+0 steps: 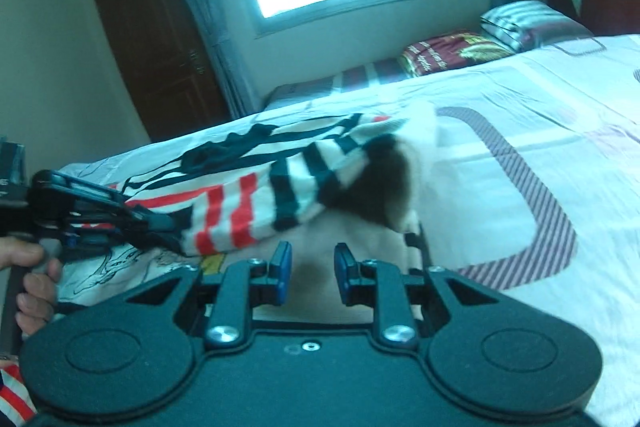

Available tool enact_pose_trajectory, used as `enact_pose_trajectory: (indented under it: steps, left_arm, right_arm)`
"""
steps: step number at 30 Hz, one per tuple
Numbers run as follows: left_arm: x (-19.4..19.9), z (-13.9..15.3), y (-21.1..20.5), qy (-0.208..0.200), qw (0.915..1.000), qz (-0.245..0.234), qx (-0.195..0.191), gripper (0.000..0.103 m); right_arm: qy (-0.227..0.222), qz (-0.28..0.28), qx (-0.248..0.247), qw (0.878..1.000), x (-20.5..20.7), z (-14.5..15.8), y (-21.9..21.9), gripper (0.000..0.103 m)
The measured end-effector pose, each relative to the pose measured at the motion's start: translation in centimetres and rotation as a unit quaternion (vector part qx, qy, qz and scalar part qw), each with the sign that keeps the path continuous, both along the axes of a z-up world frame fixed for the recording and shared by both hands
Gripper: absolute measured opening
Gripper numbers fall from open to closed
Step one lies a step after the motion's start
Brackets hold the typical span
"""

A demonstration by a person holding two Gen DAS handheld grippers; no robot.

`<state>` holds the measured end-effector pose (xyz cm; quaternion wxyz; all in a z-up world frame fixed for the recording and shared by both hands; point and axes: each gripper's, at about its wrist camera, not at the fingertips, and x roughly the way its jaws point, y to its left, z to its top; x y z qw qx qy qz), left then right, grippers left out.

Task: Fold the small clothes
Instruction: 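Fold the sleeve across the sweater body with the right gripper while the left gripper grasps the other cuff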

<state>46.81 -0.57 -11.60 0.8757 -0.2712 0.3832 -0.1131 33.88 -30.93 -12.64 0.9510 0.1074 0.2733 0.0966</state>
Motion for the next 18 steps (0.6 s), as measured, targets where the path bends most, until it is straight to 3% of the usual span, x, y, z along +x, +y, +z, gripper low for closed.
enact_pose_trajectory:
  steps: [4,6,8,10,14,15,17,18]
  left_arm:
    - [-1.1,2.9,2.5,-0.040,0.9982,0.000,0.046,0.005]
    - [-1.3,3.2,4.1,-0.042,0.9971,0.016,0.061,0.005]
    - [-1.0,2.7,5.7,-0.028,0.9972,0.023,0.065,0.005]
    - [-0.9,1.9,6.8,-0.013,0.9982,0.016,0.057,0.005]
    - [-1.5,0.7,7.1,-0.006,0.9982,0.010,0.059,0.005]
    - [-1.6,0.5,7.2,-0.007,0.9983,0.013,0.056,0.005]
    - [-2.3,0.3,7.5,-0.012,0.9985,0.020,0.050,0.005]
    - [-2.9,0.3,7.5,-0.018,0.9985,0.023,0.047,0.005]
  right_arm:
    - [0.007,-0.002,0.019,1.000,0.6,-0.3,-0.6,0.025]
    - [0.022,-0.003,0.084,0.996,1.3,-0.6,-1.6,0.030]
    - [0.033,-0.009,0.177,0.984,1.9,-1.2,-3.1,0.041]
    - [0.038,-0.032,0.229,0.972,2.4,-1.7,-4.1,0.048]
    - [0.053,-0.062,0.319,0.944,3.7,-3.2,-6.1,0.047]
    - [0.060,-0.075,0.334,0.938,4.0,-3.7,-6.5,0.044]
    - [0.071,-0.097,0.337,0.934,4.5,-4.2,-7.0,0.021]
    - [0.067,-0.098,0.325,0.938,4.6,-4.0,-7.1,0.007]
